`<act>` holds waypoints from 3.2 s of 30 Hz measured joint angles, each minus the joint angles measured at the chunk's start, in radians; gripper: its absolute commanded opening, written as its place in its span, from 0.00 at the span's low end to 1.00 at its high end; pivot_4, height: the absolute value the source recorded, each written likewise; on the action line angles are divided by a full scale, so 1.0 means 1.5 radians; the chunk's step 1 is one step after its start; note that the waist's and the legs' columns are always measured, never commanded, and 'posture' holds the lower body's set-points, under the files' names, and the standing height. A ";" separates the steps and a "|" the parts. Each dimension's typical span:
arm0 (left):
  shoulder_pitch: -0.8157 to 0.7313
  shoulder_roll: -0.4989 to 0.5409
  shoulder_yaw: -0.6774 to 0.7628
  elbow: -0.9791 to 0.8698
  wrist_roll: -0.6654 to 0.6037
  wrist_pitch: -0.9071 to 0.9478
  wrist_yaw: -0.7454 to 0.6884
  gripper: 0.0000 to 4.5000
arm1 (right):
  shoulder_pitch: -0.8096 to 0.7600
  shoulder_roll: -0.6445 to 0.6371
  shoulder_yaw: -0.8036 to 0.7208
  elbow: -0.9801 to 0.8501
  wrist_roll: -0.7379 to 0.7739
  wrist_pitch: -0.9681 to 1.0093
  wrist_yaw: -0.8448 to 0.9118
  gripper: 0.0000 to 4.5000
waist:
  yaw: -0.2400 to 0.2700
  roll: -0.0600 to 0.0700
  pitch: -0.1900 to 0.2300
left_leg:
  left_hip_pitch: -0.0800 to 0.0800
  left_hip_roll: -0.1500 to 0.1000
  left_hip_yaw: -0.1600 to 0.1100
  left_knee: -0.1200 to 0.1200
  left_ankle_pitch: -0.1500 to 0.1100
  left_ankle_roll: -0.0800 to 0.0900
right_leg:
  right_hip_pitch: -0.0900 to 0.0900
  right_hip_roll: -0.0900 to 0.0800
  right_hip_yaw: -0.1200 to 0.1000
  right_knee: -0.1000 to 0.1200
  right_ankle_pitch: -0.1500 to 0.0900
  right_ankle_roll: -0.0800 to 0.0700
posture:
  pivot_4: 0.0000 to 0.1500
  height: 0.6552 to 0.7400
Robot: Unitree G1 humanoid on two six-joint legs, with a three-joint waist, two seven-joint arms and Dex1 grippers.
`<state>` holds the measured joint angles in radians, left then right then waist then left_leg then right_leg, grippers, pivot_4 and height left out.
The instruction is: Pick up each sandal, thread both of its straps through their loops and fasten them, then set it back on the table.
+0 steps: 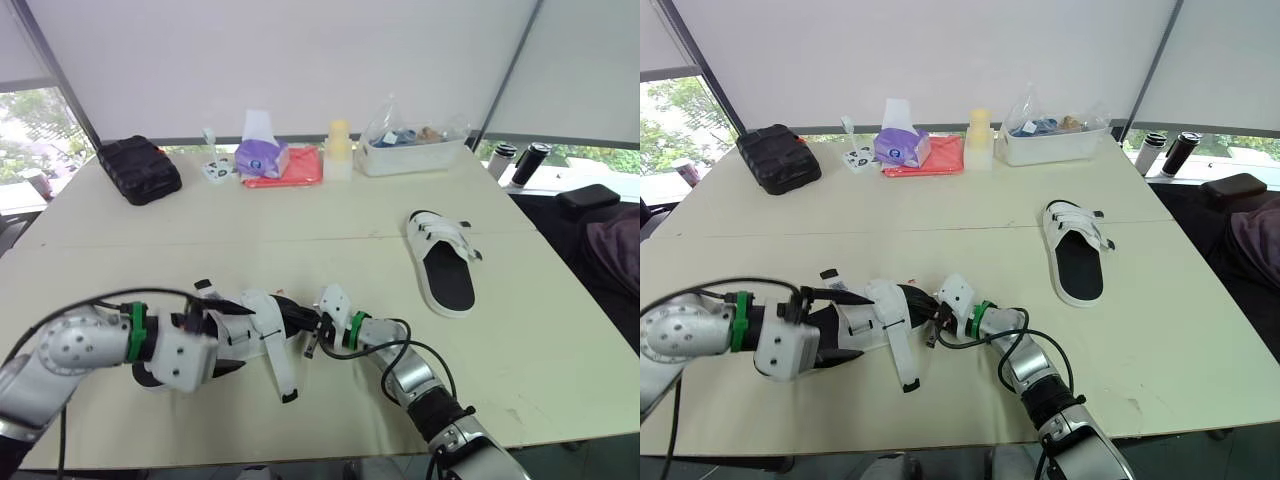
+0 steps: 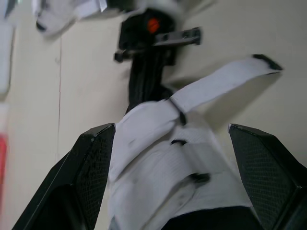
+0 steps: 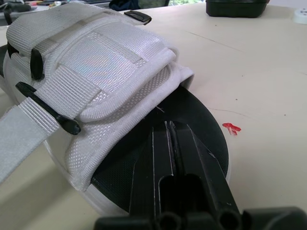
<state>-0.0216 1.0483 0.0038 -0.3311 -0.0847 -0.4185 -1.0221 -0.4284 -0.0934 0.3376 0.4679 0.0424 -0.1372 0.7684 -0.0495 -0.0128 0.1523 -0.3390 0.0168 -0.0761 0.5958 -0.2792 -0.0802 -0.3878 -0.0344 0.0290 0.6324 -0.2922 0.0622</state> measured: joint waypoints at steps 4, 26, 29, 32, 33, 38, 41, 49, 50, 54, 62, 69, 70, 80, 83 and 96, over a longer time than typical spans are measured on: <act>0.040 -0.032 -0.011 -0.008 0.068 -0.071 0.030 0.87 | 0.000 0.000 0.000 0.001 0.000 -0.001 0.001 0.00 | 0.001 0.000 0.000 | 0.000 0.001 0.000 0.000 0.000 0.000 | 0.000 0.001 0.000 0.000 0.000 -0.001 | 1.00 1.00; -0.098 -0.136 -0.196 0.114 0.330 -0.226 0.126 0.87 | -0.002 0.001 0.000 0.007 0.000 -0.001 -0.004 0.00 | 0.004 0.002 -0.004 | 0.000 0.000 0.001 0.000 0.000 0.001 | 0.000 0.004 0.000 0.001 0.002 0.000 | 1.00 1.00; -0.123 -0.139 -0.213 0.141 0.339 -0.244 0.127 0.68 | -0.002 0.001 -0.002 0.012 0.000 -0.001 -0.006 0.00 | 0.004 0.003 -0.005 | 0.001 0.000 0.001 0.001 0.000 0.001 | 0.002 0.004 -0.001 0.001 0.002 0.000 | 1.00 1.00; -0.128 -0.150 -0.236 0.155 0.347 -0.262 0.132 0.34 | -0.002 0.003 0.000 0.012 0.000 -0.001 -0.008 0.00 | 0.003 0.003 -0.006 | 0.001 0.000 0.001 0.001 0.000 0.001 | 0.001 0.005 -0.001 0.002 0.002 0.000 | 1.00 1.00; -0.128 -0.150 -0.239 0.156 0.351 -0.267 0.133 0.23 | -0.002 0.003 0.000 0.012 0.000 -0.001 -0.008 0.00 | 0.003 0.002 -0.006 | 0.001 0.000 0.001 0.001 0.000 0.001 | 0.001 0.005 -0.001 0.002 0.003 0.001 | 1.00 1.00; -0.134 -0.159 -0.235 0.162 0.362 -0.287 0.176 0.00 | -0.002 0.003 0.000 0.012 0.000 -0.001 -0.010 0.00 | 0.004 0.002 -0.007 | 0.001 0.000 0.000 0.001 0.000 0.001 | 0.001 0.005 -0.001 0.002 0.003 0.001 | 1.00 1.00; -0.134 -0.181 -0.210 0.161 0.363 -0.297 0.229 0.00 | -0.002 0.003 -0.001 0.012 0.000 -0.001 -0.010 0.00 | 0.004 0.002 -0.007 | 0.001 0.000 0.000 0.001 0.000 0.001 | 0.001 0.005 -0.001 0.002 0.003 0.001 | 1.00 1.00; -0.104 -0.162 -0.170 0.035 0.156 -0.057 0.166 0.00 | -0.006 0.005 0.000 0.020 0.000 -0.001 -0.008 0.00 | 0.003 0.002 -0.008 | 0.001 0.000 0.000 0.002 0.000 0.001 | 0.002 0.005 -0.002 0.004 0.003 0.001 | 1.00 1.00; -0.094 -0.161 -0.169 0.018 0.130 -0.019 0.155 0.00 | -0.006 0.005 0.000 0.020 0.000 -0.001 -0.007 0.00 | 0.003 0.003 -0.008 | 0.001 0.000 0.000 0.002 0.000 0.001 | 0.002 0.005 -0.002 0.004 0.003 0.001 | 1.00 1.00; -0.085 -0.163 -0.162 -0.056 0.016 0.197 0.117 0.00 | -0.010 0.005 0.000 0.025 0.000 -0.002 -0.005 0.00 | 0.003 0.003 -0.008 | 0.001 0.000 0.000 0.002 0.000 0.001 | 0.002 0.006 -0.003 0.004 0.002 0.002 | 1.00 1.00; -0.148 -0.215 -0.123 -0.038 -0.074 0.435 0.126 0.00 | -0.012 0.006 0.000 0.030 0.000 -0.003 -0.004 0.00 | 0.002 0.002 -0.008 | 0.002 0.000 0.000 0.003 0.000 0.001 | 0.003 0.006 -0.003 0.004 0.001 0.004 | 1.00 1.00; -0.193 -0.288 -0.062 -0.018 -0.225 0.670 0.154 0.00 | -0.012 0.005 -0.001 0.030 0.000 -0.004 -0.006 0.00 | 0.002 0.002 -0.008 | 0.002 -0.001 -0.001 0.004 0.000 0.001 | 0.003 0.006 -0.003 0.005 0.001 0.004 | 1.00 1.00; -0.200 -0.293 -0.053 -0.011 -0.242 0.698 0.160 0.00 | -0.012 0.006 -0.001 0.030 0.000 -0.004 -0.006 0.00 | 0.002 0.002 -0.008 | 0.001 -0.001 -0.001 0.005 0.000 0.001 | 0.003 0.006 -0.004 0.005 0.001 0.004 | 1.00 1.00; -0.252 -0.313 0.030 0.060 -0.371 0.903 0.215 0.00 | -0.011 0.005 -0.001 0.030 0.000 -0.004 -0.011 0.00 | 0.003 0.002 -0.008 | 0.001 -0.001 -0.003 0.010 -0.001 0.002 | 0.003 0.006 -0.004 0.008 0.001 0.004 | 1.00 1.00; -0.285 -0.327 0.050 0.090 -0.399 0.982 0.258 0.00 | -0.011 0.006 -0.001 0.030 0.000 -0.004 -0.012 0.00 | 0.002 0.002 -0.008 | 0.001 -0.001 -0.004 0.010 -0.001 0.002 | 0.003 0.006 -0.004 0.008 0.001 0.004 | 1.00 1.00; -0.331 -0.216 -0.119 0.081 -0.261 0.942 0.296 0.00 | -0.011 0.011 0.002 0.031 0.000 -0.004 -0.020 0.00 | 0.000 0.002 -0.008 | 0.001 -0.001 -0.003 0.010 -0.001 0.002 | 0.002 0.006 -0.003 0.009 0.001 0.003 | 1.00 1.00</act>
<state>-0.5188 0.7240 -0.1748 -0.2089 -0.4757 0.9946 -0.5786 -0.4455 -0.0777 0.3399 0.5151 0.0425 -0.1430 0.7390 -0.0497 -0.0099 0.1410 -0.3375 0.0147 -0.0810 0.6104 -0.2804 -0.0776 -0.3843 -0.0260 0.0251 0.6462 -0.2908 0.0671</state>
